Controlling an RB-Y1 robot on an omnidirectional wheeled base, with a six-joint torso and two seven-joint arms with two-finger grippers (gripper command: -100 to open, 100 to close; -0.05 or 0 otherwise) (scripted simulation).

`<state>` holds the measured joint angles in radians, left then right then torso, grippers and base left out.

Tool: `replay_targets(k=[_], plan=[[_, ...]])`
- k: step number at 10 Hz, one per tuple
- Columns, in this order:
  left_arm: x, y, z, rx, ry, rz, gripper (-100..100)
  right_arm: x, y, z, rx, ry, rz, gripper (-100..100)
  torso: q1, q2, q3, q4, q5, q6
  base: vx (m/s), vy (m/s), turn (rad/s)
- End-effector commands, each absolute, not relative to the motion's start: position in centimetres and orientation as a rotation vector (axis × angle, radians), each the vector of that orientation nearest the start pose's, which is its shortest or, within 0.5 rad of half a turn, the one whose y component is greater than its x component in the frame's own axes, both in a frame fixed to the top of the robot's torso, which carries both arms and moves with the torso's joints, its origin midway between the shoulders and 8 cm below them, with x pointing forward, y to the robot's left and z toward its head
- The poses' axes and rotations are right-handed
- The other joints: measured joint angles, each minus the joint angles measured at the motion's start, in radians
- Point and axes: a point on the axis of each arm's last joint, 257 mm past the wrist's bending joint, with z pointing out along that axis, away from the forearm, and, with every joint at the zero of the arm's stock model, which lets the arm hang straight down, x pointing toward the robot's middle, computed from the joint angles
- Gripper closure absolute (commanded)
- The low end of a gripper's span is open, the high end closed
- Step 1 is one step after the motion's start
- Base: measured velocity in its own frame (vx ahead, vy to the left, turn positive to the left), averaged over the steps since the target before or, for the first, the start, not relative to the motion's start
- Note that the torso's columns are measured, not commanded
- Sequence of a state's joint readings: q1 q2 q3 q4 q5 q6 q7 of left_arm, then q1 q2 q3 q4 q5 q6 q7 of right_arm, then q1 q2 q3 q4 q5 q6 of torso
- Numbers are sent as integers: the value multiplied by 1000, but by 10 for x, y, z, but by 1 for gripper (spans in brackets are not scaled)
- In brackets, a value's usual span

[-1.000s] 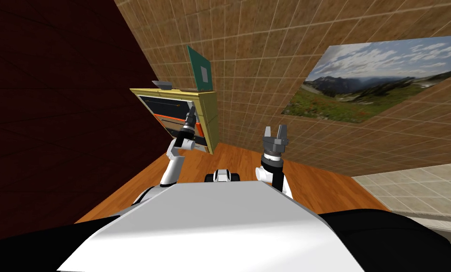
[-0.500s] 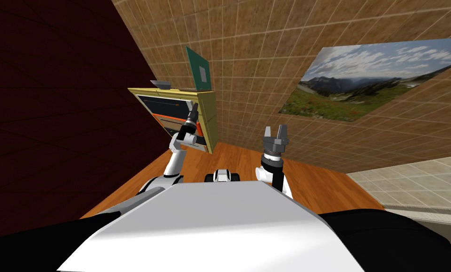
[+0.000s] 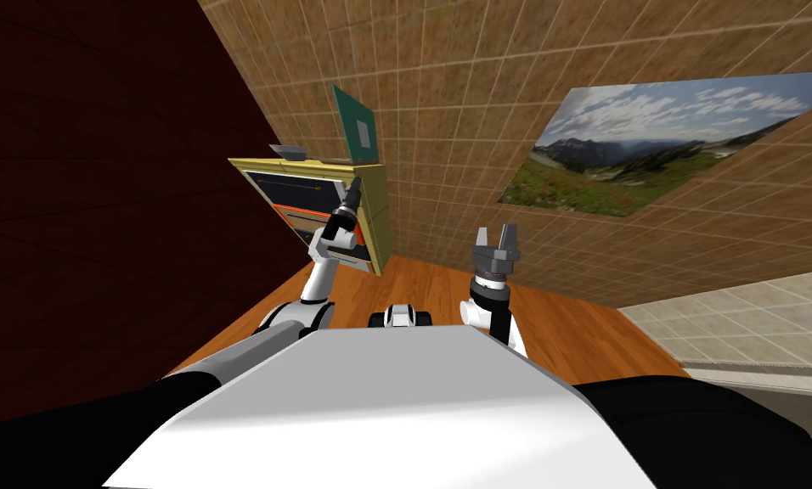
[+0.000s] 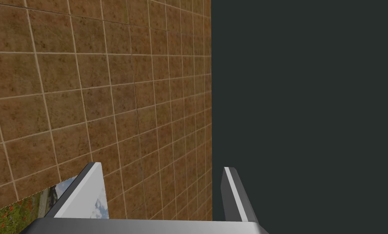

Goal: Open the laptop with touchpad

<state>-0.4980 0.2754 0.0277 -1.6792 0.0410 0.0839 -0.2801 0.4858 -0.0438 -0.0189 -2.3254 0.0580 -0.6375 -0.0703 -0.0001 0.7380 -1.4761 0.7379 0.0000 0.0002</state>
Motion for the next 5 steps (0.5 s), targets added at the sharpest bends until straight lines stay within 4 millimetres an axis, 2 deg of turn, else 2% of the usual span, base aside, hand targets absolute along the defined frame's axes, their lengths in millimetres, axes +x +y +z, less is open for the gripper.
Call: replay_targets(k=[1,2,3,4,5], plan=[[619,201,118,-453,1028,-1064,-100,310,-261,71,449,537,1367,0,0,0,0,0,0,0,-17,-4,3],[637,204,108,-479,1079,-1026,-100,310,-261,71,449,537,1367,0,1,0,0,0,0,0,-26,-9,-35],[636,197,126,-458,1057,-1039,-100,310,-261,71,449,537,1367,0,0,0,0,0,0,0,-26,-9,-24],[635,194,135,-449,1047,-1045,-100,310,-261,71,449,537,1367,0,0,0,0,0,0,0,-11,-3,0],[650,197,130,-471,1090,-1010,-100,310,-261,71,449,537,1367,0,0,0,0,0,0,0,-17,-6,-37]])
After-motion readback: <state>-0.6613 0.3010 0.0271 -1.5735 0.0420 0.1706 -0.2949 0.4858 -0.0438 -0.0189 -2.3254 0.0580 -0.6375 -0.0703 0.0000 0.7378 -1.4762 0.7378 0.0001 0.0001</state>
